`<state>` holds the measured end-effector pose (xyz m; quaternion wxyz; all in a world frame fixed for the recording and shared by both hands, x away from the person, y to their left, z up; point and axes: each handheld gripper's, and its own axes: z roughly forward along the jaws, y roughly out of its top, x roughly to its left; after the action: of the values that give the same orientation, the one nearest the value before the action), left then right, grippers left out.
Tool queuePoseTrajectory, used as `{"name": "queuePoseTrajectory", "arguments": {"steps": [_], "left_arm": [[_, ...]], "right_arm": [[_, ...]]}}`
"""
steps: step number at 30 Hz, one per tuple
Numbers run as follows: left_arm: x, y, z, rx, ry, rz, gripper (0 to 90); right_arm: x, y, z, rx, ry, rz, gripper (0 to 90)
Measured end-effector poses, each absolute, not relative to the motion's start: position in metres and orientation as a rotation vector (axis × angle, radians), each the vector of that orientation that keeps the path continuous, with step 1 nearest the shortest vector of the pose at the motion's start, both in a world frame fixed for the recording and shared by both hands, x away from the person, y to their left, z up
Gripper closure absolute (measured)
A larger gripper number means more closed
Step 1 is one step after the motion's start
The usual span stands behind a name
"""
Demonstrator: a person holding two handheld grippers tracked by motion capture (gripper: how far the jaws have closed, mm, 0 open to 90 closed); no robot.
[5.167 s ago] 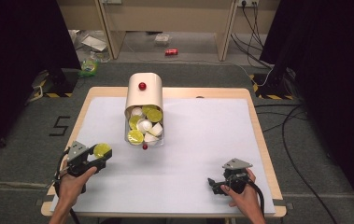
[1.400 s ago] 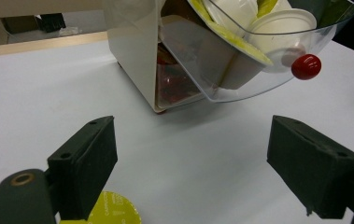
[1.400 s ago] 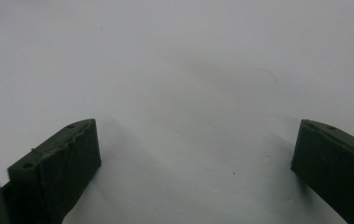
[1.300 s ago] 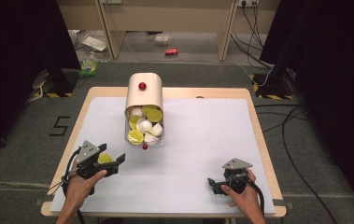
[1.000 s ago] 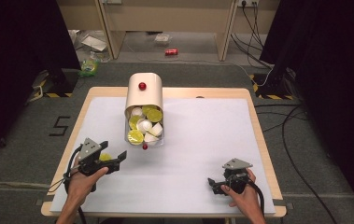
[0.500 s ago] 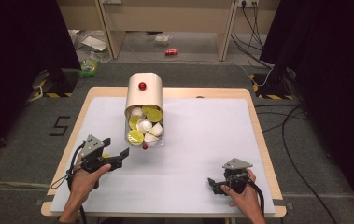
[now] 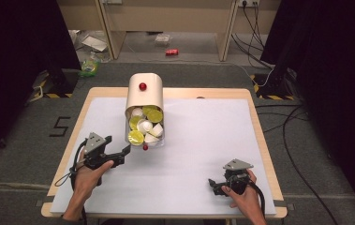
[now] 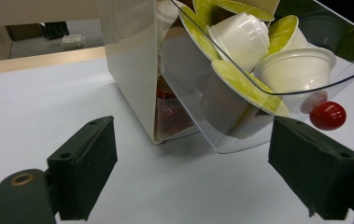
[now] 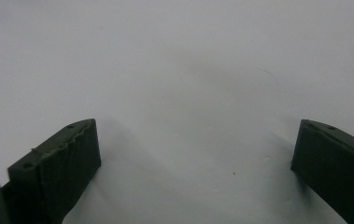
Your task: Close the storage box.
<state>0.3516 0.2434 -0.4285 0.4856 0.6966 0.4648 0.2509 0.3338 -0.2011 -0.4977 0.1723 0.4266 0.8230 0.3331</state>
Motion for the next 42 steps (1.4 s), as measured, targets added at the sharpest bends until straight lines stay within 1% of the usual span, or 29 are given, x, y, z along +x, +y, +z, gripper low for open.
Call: {"name": "queuePoseTrajectory", "arguments": {"steps": [7, 13, 31, 42], "left_arm": [[0.352, 0.243, -0.429, 1.695, 1.133, 0.619, 13.6], [0.354, 0.243, -0.427, 1.658, 1.138, 0.621, 14.3], [0.364, 0.241, -0.421, 1.652, 1.148, 0.628, 14.4], [0.379, 0.240, -0.423, 1.649, 1.182, 0.611, 14.5]], "right_arm": [[0.334, -0.201, -0.498, 1.214, 2.336, 0.945, 1.4], [0.334, -0.201, -0.498, 1.211, 2.337, 0.943, 1.4], [0.334, -0.201, -0.498, 1.211, 2.335, 0.943, 1.4], [0.334, -0.201, -0.498, 1.210, 2.336, 0.942, 1.4]]}}
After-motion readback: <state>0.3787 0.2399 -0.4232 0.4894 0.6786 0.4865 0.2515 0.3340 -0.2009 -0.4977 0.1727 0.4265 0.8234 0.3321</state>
